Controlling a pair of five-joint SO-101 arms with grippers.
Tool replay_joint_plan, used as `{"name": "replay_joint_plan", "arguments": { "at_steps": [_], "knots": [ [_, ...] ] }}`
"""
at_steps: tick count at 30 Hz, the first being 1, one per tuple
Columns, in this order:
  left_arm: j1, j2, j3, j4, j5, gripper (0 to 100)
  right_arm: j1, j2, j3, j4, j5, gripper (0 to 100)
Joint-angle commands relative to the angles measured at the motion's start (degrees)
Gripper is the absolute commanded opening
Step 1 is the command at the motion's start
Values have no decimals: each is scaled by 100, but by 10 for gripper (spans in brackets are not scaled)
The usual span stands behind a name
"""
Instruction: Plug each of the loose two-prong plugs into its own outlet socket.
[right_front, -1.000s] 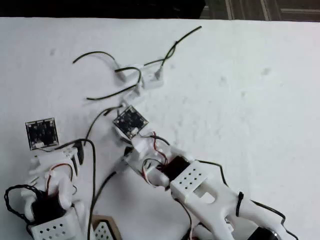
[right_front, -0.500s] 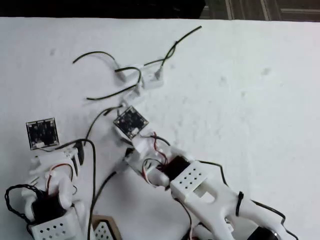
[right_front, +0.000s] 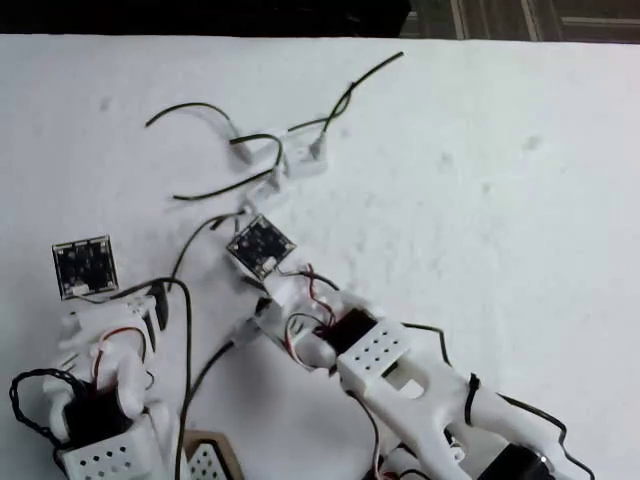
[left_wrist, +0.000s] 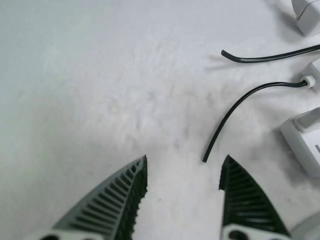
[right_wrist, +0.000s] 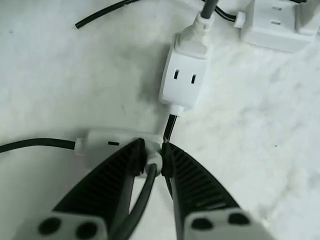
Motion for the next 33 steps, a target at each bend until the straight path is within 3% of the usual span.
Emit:
{"name": "replay_joint_plan", "arguments": {
  "at_steps": [1,11,19,33],
  "knots": [
    [-48,-57,-26,-123,-35,241,-22,31,79,-48,44,16],
    [-40,-57,-18,-132,-35,241,-268,75,501,-312,360,16],
    [-40,-57,-18,-132,-18,241,-259,1051,123,-347,369,16],
    [-40,-57,-9,-132,-26,241,1077,13,-958,453,580,16]
  ]
}}
